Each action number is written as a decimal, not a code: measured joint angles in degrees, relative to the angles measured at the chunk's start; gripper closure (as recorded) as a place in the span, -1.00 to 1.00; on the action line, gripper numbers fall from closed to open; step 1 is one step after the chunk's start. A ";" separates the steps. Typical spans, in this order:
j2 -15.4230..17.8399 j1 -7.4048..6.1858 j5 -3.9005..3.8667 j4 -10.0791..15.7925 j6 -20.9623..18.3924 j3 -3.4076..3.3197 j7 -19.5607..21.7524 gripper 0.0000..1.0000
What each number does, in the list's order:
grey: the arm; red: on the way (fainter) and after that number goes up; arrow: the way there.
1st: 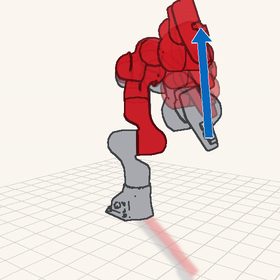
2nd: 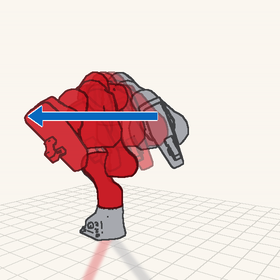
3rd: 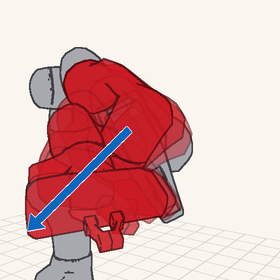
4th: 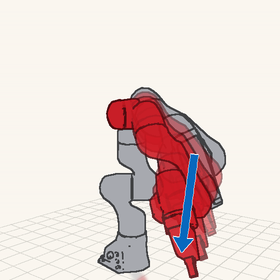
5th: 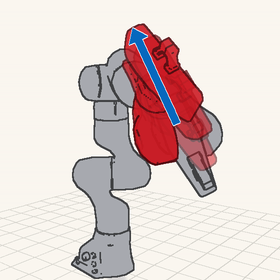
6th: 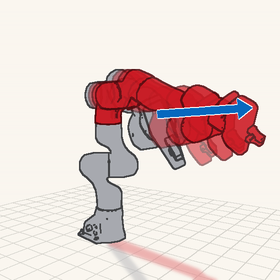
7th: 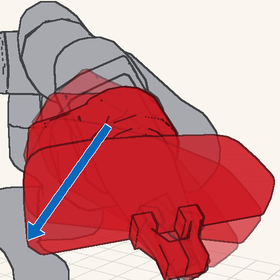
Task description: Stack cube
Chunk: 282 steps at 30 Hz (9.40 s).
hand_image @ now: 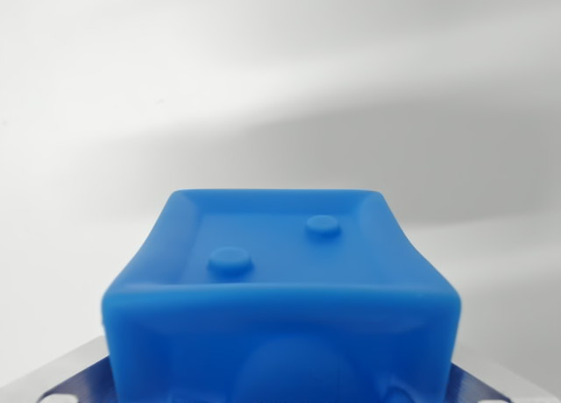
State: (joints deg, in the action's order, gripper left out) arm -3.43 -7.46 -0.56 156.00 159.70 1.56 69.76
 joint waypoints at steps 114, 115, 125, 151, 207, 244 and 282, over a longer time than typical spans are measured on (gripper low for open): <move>-16.58 -9.13 -0.48 -36.94 -20.42 1.15 4.54 1.00; -16.80 -9.19 -0.49 -37.38 -20.61 1.15 4.56 1.00; -18.93 -9.83 -0.56 -41.38 -22.53 1.15 4.68 1.00; -24.87 -11.39 -0.76 -52.58 -27.76 1.12 4.80 1.00; -35.21 -12.16 -0.91 -53.27 -18.45 0.28 4.89 -1.00; -35.44 -12.15 -0.91 -53.31 -18.29 0.25 4.89 -1.00; -23.50 -12.11 -0.71 -53.43 -30.04 0.37 4.81 -1.00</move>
State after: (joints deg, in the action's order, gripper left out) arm -26.93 -19.57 -1.27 102.58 129.67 1.93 74.57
